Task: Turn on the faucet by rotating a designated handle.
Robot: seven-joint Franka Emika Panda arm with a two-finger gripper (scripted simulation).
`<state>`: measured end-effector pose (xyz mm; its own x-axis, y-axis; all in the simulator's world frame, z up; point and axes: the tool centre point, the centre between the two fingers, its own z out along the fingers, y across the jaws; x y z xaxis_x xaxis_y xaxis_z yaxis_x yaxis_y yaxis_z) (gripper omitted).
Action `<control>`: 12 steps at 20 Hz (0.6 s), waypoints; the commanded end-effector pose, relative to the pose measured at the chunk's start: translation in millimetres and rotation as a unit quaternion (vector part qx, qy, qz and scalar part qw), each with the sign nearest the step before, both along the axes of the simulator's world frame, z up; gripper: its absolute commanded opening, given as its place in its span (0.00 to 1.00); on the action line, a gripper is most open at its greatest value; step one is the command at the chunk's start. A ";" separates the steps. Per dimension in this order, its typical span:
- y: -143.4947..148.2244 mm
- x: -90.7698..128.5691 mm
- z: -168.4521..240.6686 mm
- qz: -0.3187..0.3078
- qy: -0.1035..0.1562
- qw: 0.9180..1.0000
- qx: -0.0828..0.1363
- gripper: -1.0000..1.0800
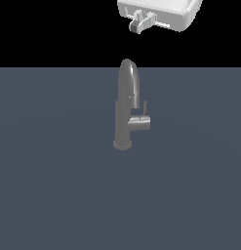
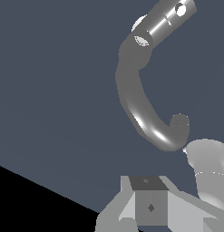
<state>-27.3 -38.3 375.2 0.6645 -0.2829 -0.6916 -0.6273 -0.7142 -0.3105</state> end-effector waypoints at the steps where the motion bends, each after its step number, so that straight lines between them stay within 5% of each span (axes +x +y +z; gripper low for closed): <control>1: -4.8 11.0 -11.4 -0.019 0.021 0.999 0.018 0.00; 12: -26.0 52.9 -73.6 -0.109 0.121 0.981 0.104 0.00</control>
